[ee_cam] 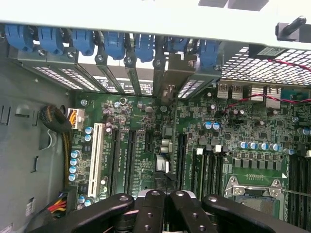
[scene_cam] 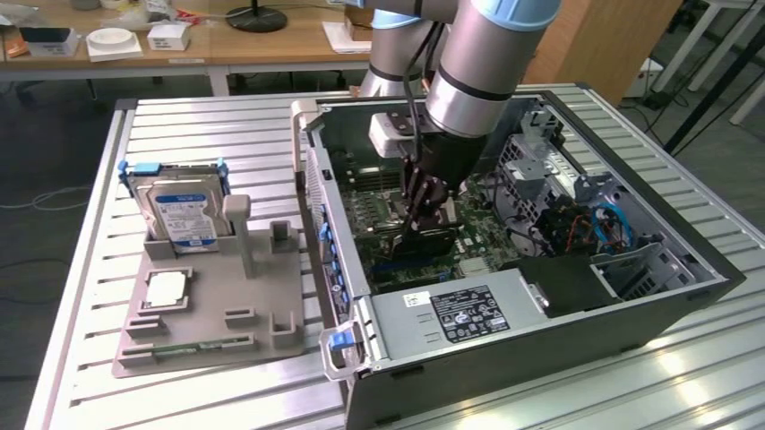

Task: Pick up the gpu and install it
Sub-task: 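Press down on the gpu until it lock into place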

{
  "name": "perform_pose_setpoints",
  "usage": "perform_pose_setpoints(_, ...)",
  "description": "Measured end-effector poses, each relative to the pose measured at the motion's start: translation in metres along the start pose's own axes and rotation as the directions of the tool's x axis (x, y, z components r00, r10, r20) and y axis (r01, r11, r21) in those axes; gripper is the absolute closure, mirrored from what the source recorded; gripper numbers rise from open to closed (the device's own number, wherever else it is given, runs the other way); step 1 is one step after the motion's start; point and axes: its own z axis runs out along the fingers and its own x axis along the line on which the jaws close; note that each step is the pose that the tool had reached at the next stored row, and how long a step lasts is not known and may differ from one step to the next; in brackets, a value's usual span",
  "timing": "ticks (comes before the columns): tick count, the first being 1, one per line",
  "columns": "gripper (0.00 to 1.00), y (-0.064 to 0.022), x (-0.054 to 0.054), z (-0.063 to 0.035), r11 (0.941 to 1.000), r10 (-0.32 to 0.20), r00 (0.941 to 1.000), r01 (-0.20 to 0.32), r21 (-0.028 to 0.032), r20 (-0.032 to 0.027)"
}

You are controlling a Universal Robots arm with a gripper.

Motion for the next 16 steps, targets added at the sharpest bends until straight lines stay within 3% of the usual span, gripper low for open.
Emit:
perform_pose_setpoints(5, 0.89, 0.0, -0.0001, 0.0004, 1.0, -0.001, 0.9999, 0.001, 0.0009, 0.0104)
perform_pose_setpoints(14, 0.89, 0.0005, -0.0002, -0.0055, 1.0, -0.001, 0.9999, 0.001, 0.0008, 0.0111)
perform_pose_setpoints(16, 0.89, 0.0002, -0.0002, -0.004, 1.0, -0.002, 0.9999, 0.002, 0.0012, 0.0144)
